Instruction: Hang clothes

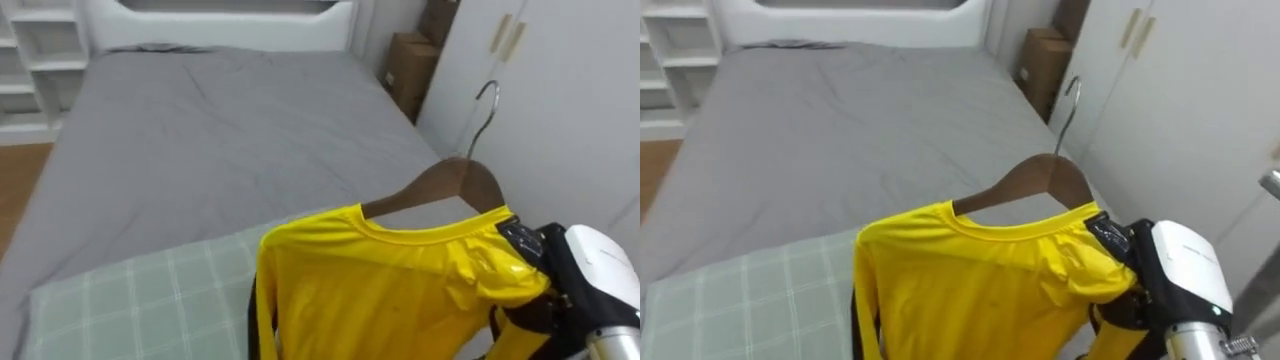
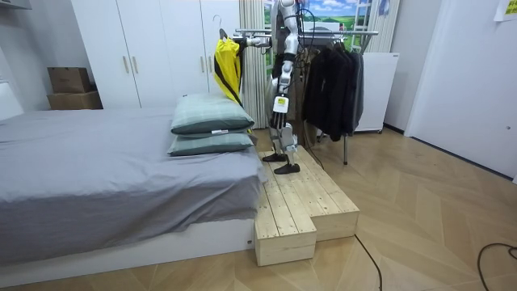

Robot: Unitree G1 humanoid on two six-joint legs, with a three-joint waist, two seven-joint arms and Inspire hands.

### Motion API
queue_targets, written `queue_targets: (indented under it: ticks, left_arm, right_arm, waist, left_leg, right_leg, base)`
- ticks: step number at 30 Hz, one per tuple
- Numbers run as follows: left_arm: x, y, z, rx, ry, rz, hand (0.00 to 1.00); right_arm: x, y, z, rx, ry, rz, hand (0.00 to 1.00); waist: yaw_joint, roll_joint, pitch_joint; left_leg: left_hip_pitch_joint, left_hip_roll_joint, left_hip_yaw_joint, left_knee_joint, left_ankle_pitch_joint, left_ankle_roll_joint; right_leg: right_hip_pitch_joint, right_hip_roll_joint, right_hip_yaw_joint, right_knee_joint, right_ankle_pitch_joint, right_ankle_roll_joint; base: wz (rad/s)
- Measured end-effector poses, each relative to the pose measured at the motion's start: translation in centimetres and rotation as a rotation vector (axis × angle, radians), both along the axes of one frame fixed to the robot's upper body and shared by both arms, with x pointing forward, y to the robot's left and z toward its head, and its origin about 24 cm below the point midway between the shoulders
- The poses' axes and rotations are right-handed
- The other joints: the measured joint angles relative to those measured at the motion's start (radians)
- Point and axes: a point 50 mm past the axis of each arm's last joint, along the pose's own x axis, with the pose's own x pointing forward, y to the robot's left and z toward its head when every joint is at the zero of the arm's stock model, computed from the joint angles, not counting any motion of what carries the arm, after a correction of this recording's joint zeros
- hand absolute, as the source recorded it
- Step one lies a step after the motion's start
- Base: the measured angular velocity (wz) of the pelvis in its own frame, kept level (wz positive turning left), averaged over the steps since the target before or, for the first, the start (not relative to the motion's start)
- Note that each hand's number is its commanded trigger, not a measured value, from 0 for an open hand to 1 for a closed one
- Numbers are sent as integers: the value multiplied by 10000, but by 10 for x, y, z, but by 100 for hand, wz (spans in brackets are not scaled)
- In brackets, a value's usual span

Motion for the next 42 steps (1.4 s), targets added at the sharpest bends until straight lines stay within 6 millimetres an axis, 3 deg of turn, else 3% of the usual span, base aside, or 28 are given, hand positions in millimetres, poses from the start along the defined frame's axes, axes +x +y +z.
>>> queue_targets:
  ticks: [1,2,3,4,5,9,15,18,20,21,23,24,26,27,29,31,32,33,34,35,36,37,42]
  left_arm:
    - [2,0,0,1,-47,-54,0]
    - [2,0,0,-5,-44,-61,0]
    - [2,0,0,6,-50,-59,0]
    - [5,2,1,52,-164,28,0]
    - [8,3,1,175,-196,-71,0]
    - [23,-4,0,115,-500,-388,0]
    - [21,-3,0,205,-372,-455,0]
    - [23,-1,1,247,-311,-681,0]
    - [25,3,2,347,-327,-822,0]
    - [24,2,2,341,-321,-818,0]
    - [18,-2,1,231,-259,-753,0]
    - [18,-3,1,200,-260,-750,0]
    - [26,-5,1,219,-471,-801,0]
    - [27,-6,0,208,-507,-788,0]
    - [29,-13,-1,105,-687,-801,0]
    - [31,-17,-2,27,-767,-786,0]
    - [31,-19,-3,14,-838,-768,0]
    - [31,-20,-3,31,-857,-751,0]
    - [33,-21,-3,10,-948,-664,0]
    - [39,-21,-3,-20,-1182,-510,0]
    - [44,-22,-2,-44,-1359,-456,0]
    - [53,-22,-2,47,-1508,-706,0]
    - [57,-23,-1,266,-1452,-1239,0]
  right_arm:
    - [1,3,-1,1,99,161,100]
    - [1,6,-3,-6,253,209,100]
    - [1,8,-4,-21,313,252,100]
    - [1,12,-6,-53,361,436,100]
    - [3,18,-6,-38,363,661,100]
    - [3,20,-5,-47,356,769,100]
    - [8,28,22,41,-829,1302,100]
    - [9,33,24,127,-1014,1590,100]
    - [9,33,24,357,-1038,1613,100]
    - [9,33,24,424,-1035,1620,100]
    - [9,36,22,528,-957,1739,100]
    - [8,38,21,548,-915,1802,100]
    - [7,48,18,437,-830,2421,100]
    - [7,50,18,385,-834,2556,100]
    - [5,58,17,77,-826,3092,100]
    - [5,59,17,-153,-849,3314,100]
    - [4,61,16,-232,-825,3536,100]
    - [4,63,16,-247,-816,3650,100]
    - [3,65,16,-258,-829,3821,100]
    - [2,68,16,-220,-905,3924,100]
    - [2,69,17,-223,-1004,3972,100]
    - [2,71,19,-284,-1200,4044,100]
    - [0,73,21,-378,-1624,4193,100]
  waist:
    - [35,54,94]
    - [41,99,81]
    - [75,112,69]
    - [110,105,31]
    - [40,29,33]
    - [-98,84,2]
    - [-369,59,4]
    - [-388,2,-14]
    - [-516,43,3]
    - [-485,69,11]
    - [-444,106,-4]
    - [-490,94,-7]
    - [-492,-40,16]
    - [-390,-41,10]
    - [-50,46,-35]
    - [-21,161,-27]
    - [-19,209,-11]
    - [-21,258,-45]
    - [-65,368,-132]
    - [-201,363,-168]
    - [-301,266,-126]
    - [-351,161,-27]
    - [-585,159,-8]
  left_leg:
    - [77,82,587,55,-178,-68]
    - [252,78,1063,93,-316,-116]
    - [323,78,1304,109,-365,-154]
    - [350,95,1685,201,-449,-245]
    - [301,114,1888,294,-495,-319]
    - [276,340,2075,485,-448,-501]
    - [140,910,2214,1314,-403,-610]
    - [60,1379,2144,2571,-413,-627]
    - [-57,1830,2076,3730,-415,-633]
    - [-66,1897,1940,3959,-387,-670]
    - [-405,1934,549,4705,-155,-961]
    - [-515,1848,140,4670,-213,-961]
    - [-1102,1420,-1287,4256,-341,-950]
    - [-1209,1278,-1689,4048,-340,-950]
    - [-1618,837,-2990,2977,-294,-1021]
    - [-1818,541,-3810,2082,-109,-1160]
    - [-1855,378,-4199,1538,146,-1145]
    - [-1919,338,-4377,1413,392,-1163]
    - [-1894,218,-4624,1401,840,-1112]
    - [-1871,178,-4575,1392,883,-1051]
    - [-1829,88,-4472,1307,907,-1010]
    - [-1679,14,-4208,1099,923,-956]
    - [-1494,-44,-3653,945,786,-745]
  right_leg:
    - [-121,-286,-975,661,-427,223]
    - [-141,-861,-1354,1603,-1014,443]
    - [-125,-1132,-1329,1965,-1220,532]
    - [1,-1512,-1261,2255,-1497,807]
    - [163,-1634,-1004,2034,-1622,1008]
    - [311,-1251,-823,1203,-1389,890]
    - [337,-733,-449,746,-1240,660]
    - [514,-580,-164,769,-1402,403]
    - [652,-351,197,818,-1558,148]
    - [669,-265,419,849,-1578,74]
    - [742,74,1481,1000,-1653,-131]
    - [748,133,1655,996,-1667,-158]
    - [740,272,2450,979,-1612,-276]
    - [741,338,2734,972,-1583,-297]
    - [724,607,3944,951,-1455,-283]
    - [799,727,4494,953,-1363,-267]
    - [815,831,4828,969,-1361,-229]
    - [826,904,4991,995,-1378,-201]
    - [767,1063,5361,1136,-1442,-104]
    - [699,1047,5511,1224,-1519,-5]
    - [634,1012,5572,1279,-1551,49]
    - [598,993,5759,1291,-1559,108]
    - [626,967,6334,1082,-1529,288]
  base:
    - [-123]
    - [-118]
    - [-113]
    - [-99]
    - [-84]
    - [-33]
    - [-27]
    - [-39]
    - [-50]
    - [-87]
    - [-107]
    - [-95]
    - [-100]
    - [-142]
    - [-160]
    - [-128]
    - [-112]
    - [-106]
    - [-77]
    - [-62]
    - [-40]
    - [-46]
    - [-34]
